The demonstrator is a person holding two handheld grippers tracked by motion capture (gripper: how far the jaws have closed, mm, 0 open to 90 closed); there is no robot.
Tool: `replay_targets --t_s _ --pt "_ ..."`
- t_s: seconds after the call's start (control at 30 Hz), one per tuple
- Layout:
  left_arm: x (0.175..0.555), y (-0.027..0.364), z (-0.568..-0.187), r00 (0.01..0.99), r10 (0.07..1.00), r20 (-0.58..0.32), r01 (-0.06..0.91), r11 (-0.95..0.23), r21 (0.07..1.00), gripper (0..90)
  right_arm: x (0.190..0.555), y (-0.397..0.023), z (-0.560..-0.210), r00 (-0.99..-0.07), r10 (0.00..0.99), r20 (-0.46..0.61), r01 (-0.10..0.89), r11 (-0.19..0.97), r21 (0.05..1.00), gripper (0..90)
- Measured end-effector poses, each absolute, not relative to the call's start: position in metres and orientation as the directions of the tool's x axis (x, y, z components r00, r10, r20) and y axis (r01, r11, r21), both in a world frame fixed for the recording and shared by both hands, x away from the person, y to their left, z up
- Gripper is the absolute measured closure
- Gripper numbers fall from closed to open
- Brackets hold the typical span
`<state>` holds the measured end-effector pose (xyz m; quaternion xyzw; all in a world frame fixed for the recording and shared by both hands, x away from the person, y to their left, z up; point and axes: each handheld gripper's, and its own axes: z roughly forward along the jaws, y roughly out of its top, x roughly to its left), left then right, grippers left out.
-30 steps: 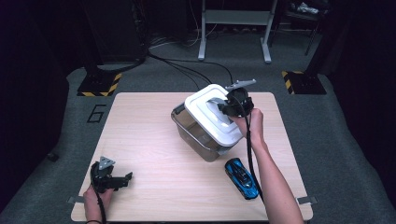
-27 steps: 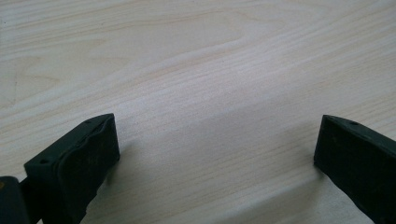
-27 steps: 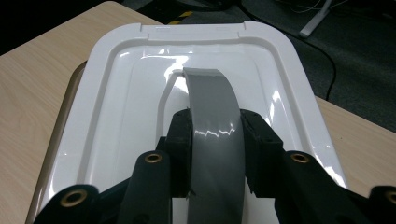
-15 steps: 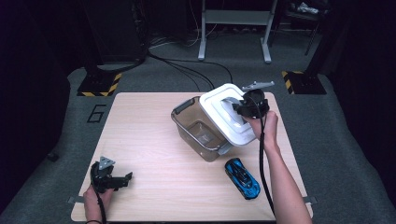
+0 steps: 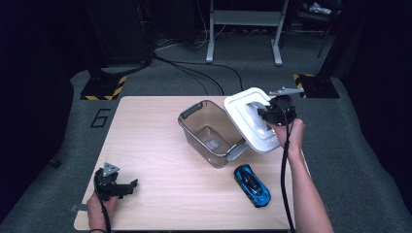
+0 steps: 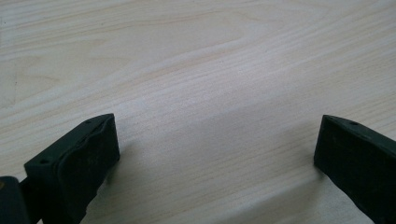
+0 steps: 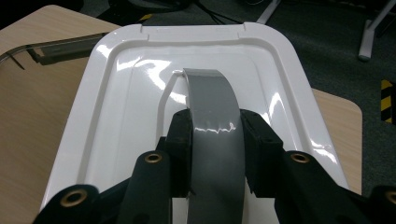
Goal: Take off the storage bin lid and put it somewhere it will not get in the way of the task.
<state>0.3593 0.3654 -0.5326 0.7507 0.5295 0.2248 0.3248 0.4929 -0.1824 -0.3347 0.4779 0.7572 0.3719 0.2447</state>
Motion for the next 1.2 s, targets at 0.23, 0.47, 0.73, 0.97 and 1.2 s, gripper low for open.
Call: replay_targets --t_s 0.23,0.47,0.73,0.97,1.2 --pt "0.359 0.365 -0.533 0.338 0.941 -0.007 0.649 -0.228 0.726 0.2 0.492 -0.2 -0.337 -0.378 0.926 -0.013 0.55 0.236 0.801 66.4" --pt "0.359 0.365 -0.533 0.337 0.941 -0.006 0.649 -0.228 0.726 0.2 0.493 -0.213 -0.343 -0.317 0.948 -0.037 0.564 0.22 0.796 66.4" --pt "0.359 0.365 -0.533 0.337 0.941 -0.006 0.649 -0.227 0.726 0.2 0.497 -0.226 -0.356 -0.251 0.967 -0.036 0.59 0.182 0.787 66.4" --pt "0.359 0.365 -0.533 0.337 0.941 -0.007 0.649 -0.227 0.726 0.2 0.501 -0.235 -0.372 -0.206 0.978 -0.028 0.614 0.151 0.775 66.4" --pt "0.359 0.365 -0.533 0.337 0.941 -0.006 0.649 -0.227 0.726 0.2 0.508 -0.238 -0.399 -0.175 0.984 -0.032 0.64 0.138 0.756 66.4"
